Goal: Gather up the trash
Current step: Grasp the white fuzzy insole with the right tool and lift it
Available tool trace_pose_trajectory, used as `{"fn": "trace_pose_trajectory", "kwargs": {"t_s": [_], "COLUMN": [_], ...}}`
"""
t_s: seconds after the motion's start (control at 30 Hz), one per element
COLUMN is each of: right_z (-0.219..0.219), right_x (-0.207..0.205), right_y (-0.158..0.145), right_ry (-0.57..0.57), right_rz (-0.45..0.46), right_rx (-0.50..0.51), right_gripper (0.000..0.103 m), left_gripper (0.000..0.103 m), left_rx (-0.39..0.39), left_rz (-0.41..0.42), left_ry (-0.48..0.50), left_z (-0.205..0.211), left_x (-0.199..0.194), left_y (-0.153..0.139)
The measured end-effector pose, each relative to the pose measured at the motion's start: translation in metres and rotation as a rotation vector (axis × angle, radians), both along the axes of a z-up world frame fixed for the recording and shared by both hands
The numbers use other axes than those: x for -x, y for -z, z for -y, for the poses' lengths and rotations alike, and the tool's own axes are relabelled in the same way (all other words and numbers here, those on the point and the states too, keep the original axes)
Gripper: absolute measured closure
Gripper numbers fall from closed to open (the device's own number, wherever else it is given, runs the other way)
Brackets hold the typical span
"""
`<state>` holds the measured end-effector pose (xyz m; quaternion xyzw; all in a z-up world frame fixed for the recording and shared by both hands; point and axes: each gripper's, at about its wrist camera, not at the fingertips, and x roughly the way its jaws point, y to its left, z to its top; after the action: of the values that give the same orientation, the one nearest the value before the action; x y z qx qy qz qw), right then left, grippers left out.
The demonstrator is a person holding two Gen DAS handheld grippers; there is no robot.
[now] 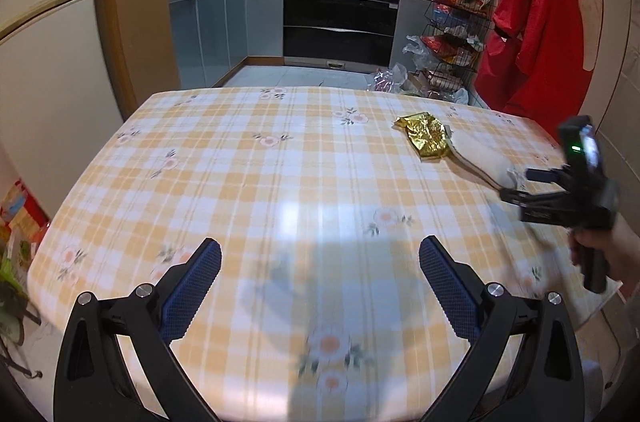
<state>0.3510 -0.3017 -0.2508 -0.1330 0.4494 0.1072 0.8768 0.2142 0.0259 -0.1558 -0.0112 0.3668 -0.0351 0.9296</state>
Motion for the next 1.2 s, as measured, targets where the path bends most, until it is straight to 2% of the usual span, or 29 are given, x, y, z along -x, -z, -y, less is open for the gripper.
{"fn": "trace_pose_trajectory", "kwargs": {"t_s": [0.1,0.13,0.2,0.3,0.43,0.57,0.67,0.73,0.83,1.03,1.13,1.2], "right_z": [-0.006,-0.006,-0.006,-0.004,0.001,0.009,0.009,0.007,0.010,0.041,0.065,0.084], "right_x": [-0.035,-0.044,-0.057,-0.070,-0.082,-0.094,-0.100,-0.095,-0.080,-0.055,-0.050,-0.045], "right_y": [0.018,0.023,0.029,0.031,0.030,0.029,0.029,0.026,0.014,-0.021,-0.035,-0.043], "right_ry": [0.009,0.013,0.017,0.010,0.017,0.038,0.034,0.024,0.004,0.020,0.047,0.076], "right_rz": [-0.029,-0.036,-0.016,-0.008,-0.007,-0.001,0.011,0.033,0.075,0.138,0.141,0.143], "right_rx": [0.034,0.044,0.076,0.072,0.091,0.134,0.189,0.202,0.197,0.125,0.082,0.046], "right_gripper": [0.026,0.023,0.022,0.022,0.033,0.034,0.048,0.062,0.072,0.085,0.088,0.088], "left_gripper": [0.006,0.006,0.006,0.006,0.006,0.006,0.006,0.006,0.007,0.015,0.017,0.019], "left_rx": [0.003,0.004,0.007,0.009,0.016,0.028,0.035,0.045,0.056,0.074,0.059,0.071], "left_rz": [-0.002,-0.002,-0.005,-0.013,-0.030,-0.043,-0.051,-0.055,-0.050,-0.076,-0.071,-0.088], "left_ry": [0.012,0.016,0.026,0.045,0.070,0.080,0.082,0.087,0.106,0.179,0.261,0.279], "left_z": [0.005,0.007,0.012,0.018,0.027,0.033,0.034,0.035,0.039,0.072,0.107,0.126], "left_x": [-0.025,-0.032,-0.045,-0.059,-0.068,-0.071,-0.072,-0.073,-0.077,-0.106,-0.134,-0.158], "left_y": [0.006,0.007,0.012,0.019,0.029,0.037,0.039,0.039,0.037,0.042,0.048,0.053]}}
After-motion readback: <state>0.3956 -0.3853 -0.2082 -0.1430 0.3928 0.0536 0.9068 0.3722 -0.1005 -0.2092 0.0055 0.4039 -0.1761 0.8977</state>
